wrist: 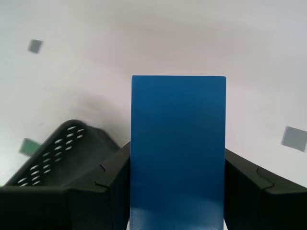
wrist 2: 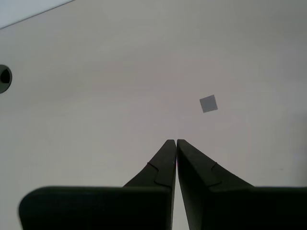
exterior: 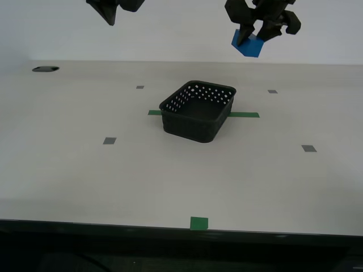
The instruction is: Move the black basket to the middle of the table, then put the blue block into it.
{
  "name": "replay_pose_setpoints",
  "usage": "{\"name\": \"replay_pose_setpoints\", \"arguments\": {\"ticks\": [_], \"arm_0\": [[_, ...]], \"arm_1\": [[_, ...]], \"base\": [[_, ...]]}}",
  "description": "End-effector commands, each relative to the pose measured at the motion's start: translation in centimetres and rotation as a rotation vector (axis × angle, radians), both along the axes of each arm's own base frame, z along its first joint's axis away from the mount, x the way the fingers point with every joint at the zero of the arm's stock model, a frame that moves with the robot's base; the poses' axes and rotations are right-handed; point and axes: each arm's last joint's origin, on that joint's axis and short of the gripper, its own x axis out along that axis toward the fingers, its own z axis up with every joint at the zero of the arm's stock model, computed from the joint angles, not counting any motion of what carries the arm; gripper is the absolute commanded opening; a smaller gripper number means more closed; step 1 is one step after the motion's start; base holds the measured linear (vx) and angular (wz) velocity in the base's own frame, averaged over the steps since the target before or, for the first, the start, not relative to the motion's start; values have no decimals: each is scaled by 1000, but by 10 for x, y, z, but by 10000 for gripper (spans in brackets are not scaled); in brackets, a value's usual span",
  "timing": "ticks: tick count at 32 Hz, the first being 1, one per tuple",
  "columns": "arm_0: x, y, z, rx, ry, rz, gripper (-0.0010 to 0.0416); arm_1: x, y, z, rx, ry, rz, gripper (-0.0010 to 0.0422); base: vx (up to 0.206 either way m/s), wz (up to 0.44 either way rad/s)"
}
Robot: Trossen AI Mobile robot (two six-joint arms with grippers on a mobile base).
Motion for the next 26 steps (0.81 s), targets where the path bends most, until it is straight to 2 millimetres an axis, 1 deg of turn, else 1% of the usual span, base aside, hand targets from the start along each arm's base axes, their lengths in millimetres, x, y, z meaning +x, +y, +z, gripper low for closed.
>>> {"name": "replay_pose_setpoints", "arguments": {"ticks": [1,2,3,5,6,8,9,10,11,12,13,14,15,17,19,21,22,23,25,26], "arm_0": [[-11,9,11,68,35,63,-1],[-13,12,13,72,42,72,-1],[-22,28,12,93,81,131,-1],[-27,37,12,93,98,155,-1],[-39,59,11,81,125,213,-1],[-52,81,10,75,135,269,-1],[-58,90,10,71,146,290,-1],[-60,94,10,71,149,297,-1],[-68,106,8,71,162,319,-1],[-71,110,7,68,165,330,-1],[-79,118,2,59,181,354,-1],[-81,120,0,55,185,359,-1],[-86,121,-8,21,199,357,-1],[-90,118,-22,-7,232,349,0],[-92,115,-29,-21,244,351,0],[-94,111,-49,-59,208,348,0],[-94,111,-53,-55,196,348,2],[-93,111,-55,-54,175,346,8],[-90,112,-56,-60,120,369,54],[-90,113,-55,-59,115,369,64]], "arm_1": [[1,1,-1,0,-3,1,0],[1,1,-1,0,-3,2,0],[2,2,-1,-2,-13,3,0],[2,2,0,-2,-13,4,0],[3,3,-1,-2,-14,7,0],[3,4,-1,-3,-14,8,0],[3,4,-1,-1,-14,9,0],[3,4,-1,0,-13,10,0],[3,5,-2,1,-12,12,0],[3,6,-3,2,-11,12,0],[3,6,-3,3,-8,13,0],[3,6,-4,3,-6,13,0],[3,7,-4,3,-6,13,0],[3,8,-4,5,-5,13,0],[3,8,-4,6,-4,11,0],[4,9,-4,8,-4,11,0],[4,10,-4,9,-2,12,0],[4,10,-4,11,-1,10,0],[4,11,-4,12,2,10,0],[4,11,-4,12,2,10,0]], "base": [[0,0],[0,0],[0,0],[0,0],[0,0],[0,0],[0,0],[0,0],[0,0],[0,0],[0,0],[0,0],[0,0],[0,0],[0,0],[0,0],[0,0],[0,0],[0,0],[0,0]]}}
